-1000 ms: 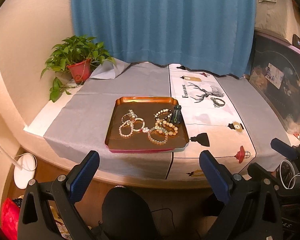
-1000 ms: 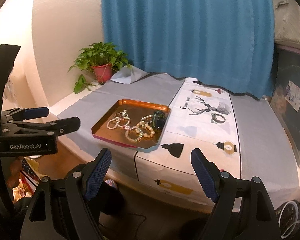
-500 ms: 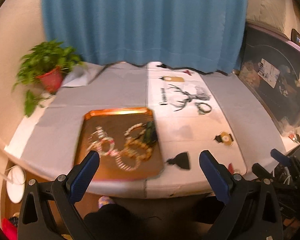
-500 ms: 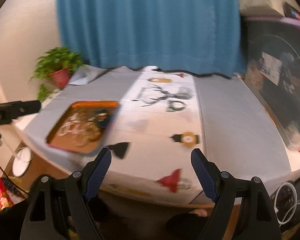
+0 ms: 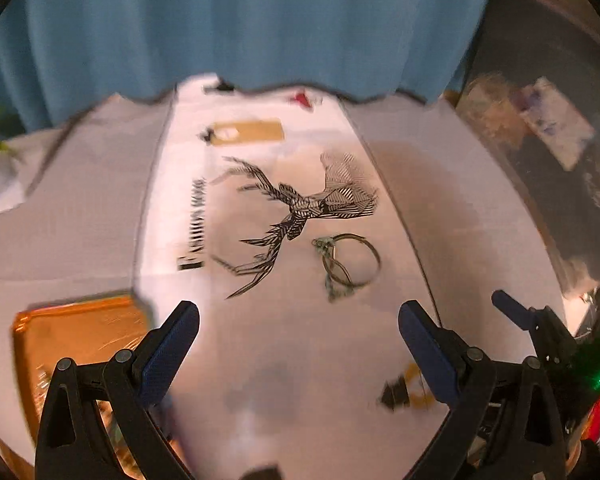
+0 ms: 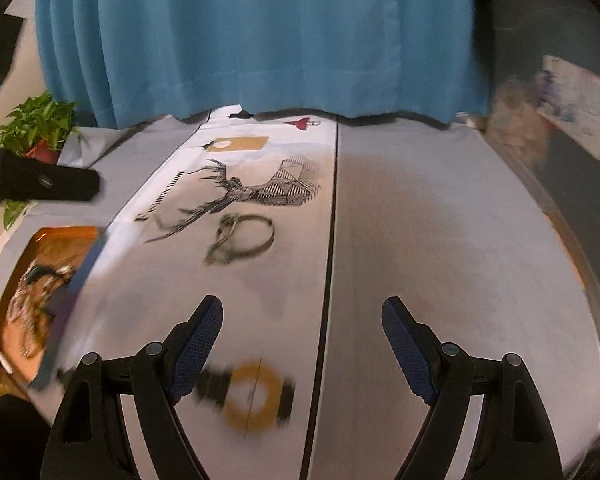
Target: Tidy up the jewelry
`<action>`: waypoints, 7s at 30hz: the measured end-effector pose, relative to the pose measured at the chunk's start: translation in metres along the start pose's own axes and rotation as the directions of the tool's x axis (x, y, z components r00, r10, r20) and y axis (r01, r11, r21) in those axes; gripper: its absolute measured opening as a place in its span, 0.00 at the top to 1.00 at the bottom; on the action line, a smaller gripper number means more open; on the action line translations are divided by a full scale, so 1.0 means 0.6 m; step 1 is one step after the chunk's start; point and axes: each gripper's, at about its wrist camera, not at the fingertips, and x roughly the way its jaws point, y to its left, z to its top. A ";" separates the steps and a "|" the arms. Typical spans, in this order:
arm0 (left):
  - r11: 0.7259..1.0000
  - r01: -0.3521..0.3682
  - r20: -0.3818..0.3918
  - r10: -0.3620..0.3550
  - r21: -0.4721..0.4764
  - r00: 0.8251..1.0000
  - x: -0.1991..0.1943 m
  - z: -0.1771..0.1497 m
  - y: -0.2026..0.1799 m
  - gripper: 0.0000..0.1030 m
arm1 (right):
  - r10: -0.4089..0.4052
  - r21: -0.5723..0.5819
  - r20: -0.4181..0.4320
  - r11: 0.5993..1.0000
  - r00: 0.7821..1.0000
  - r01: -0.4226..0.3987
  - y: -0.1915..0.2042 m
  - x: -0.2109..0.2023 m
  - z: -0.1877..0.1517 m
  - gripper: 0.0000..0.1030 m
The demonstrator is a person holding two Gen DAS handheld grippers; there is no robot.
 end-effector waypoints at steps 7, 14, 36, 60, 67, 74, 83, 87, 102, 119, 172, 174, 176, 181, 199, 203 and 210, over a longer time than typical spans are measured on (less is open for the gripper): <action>0.996 -0.087 -0.099 0.090 0.035 0.991 0.104 0.000 0.017 0.05 | 0.024 -0.028 -0.051 0.999 0.998 -0.025 -0.021 0.109 0.038 0.20; 0.987 -0.104 -0.115 0.119 0.126 0.986 0.142 -0.005 0.011 0.05 | 0.067 -0.018 -0.040 0.998 0.997 -0.068 -0.023 0.144 0.068 0.20; 0.981 -0.031 -0.142 0.059 0.191 0.988 0.198 0.007 -0.004 0.04 | 0.054 -0.099 -0.101 0.993 0.993 -0.064 0.000 0.212 0.082 0.20; 0.977 -0.008 -0.148 0.041 0.214 0.988 0.207 0.028 0.006 0.12 | 0.025 -0.120 -0.148 0.992 0.989 -0.043 -0.071 0.194 0.063 0.12; 0.955 0.022 -0.137 0.020 0.296 0.990 0.206 0.021 -0.038 0.12 | 0.023 -0.116 -0.130 0.993 0.991 -0.038 -0.073 0.192 0.062 0.10; 0.961 0.029 -0.119 0.005 0.277 0.993 0.189 0.030 -0.039 0.14 | 0.025 -0.118 -0.122 0.992 0.992 -0.040 -0.071 0.191 0.060 0.10; 0.944 0.046 -0.134 -0.002 0.326 0.991 0.203 0.020 -0.066 0.14 | 0.026 -0.118 -0.121 0.992 0.992 -0.041 -0.072 0.192 0.060 0.10; 0.927 0.033 -0.122 0.013 0.373 0.992 0.202 0.016 -0.079 0.12 | 0.027 -0.119 -0.121 0.992 0.992 -0.042 -0.072 0.192 0.060 0.10; 0.897 -0.027 -0.109 0.084 0.441 0.990 0.189 0.010 -0.083 0.14 | 0.025 -0.118 -0.120 0.992 0.992 -0.039 -0.085 0.184 0.051 0.09; 0.869 0.157 -0.182 -0.079 0.468 0.980 0.189 0.003 -0.128 0.97 | 0.106 -0.249 -0.098 0.960 0.990 -0.128 -0.051 0.162 0.047 0.97; 0.997 -0.081 0.155 0.077 0.020 0.985 -0.383 -0.451 0.130 0.97 | 0.195 -0.271 -0.091 0.939 0.977 -0.213 0.311 -0.332 -0.223 0.97; 0.996 -0.092 0.157 0.092 -0.005 0.983 -0.377 -0.440 0.158 0.97 | 0.205 -0.280 -0.093 0.934 0.974 -0.223 0.329 -0.317 -0.207 0.97; 0.994 -0.105 0.160 0.108 -0.026 0.981 -0.369 -0.426 0.182 0.97 | 0.217 -0.280 -0.095 0.931 0.972 -0.235 0.345 -0.297 -0.183 0.97; 0.985 -0.158 0.181 0.168 -0.065 0.969 -0.337 -0.367 0.240 0.97 | 0.256 -0.286 -0.075 0.920 0.964 -0.267 0.397 -0.232 -0.111 0.97; 0.938 -0.303 0.193 0.333 -0.168 0.923 -0.219 -0.281 0.345 0.04 | 0.191 -0.307 -0.137 0.925 0.972 -0.225 0.485 -0.036 -0.057 0.40; 0.939 -0.292 0.159 0.321 -0.180 0.933 -0.218 -0.295 0.343 0.04 | 0.196 -0.297 -0.125 0.928 0.973 -0.225 0.480 -0.056 -0.068 0.36; 0.935 -0.292 0.142 0.323 -0.202 0.936 -0.235 -0.332 0.328 0.04 | 0.177 -0.303 -0.125 0.930 0.976 -0.207 0.484 -0.092 -0.087 0.26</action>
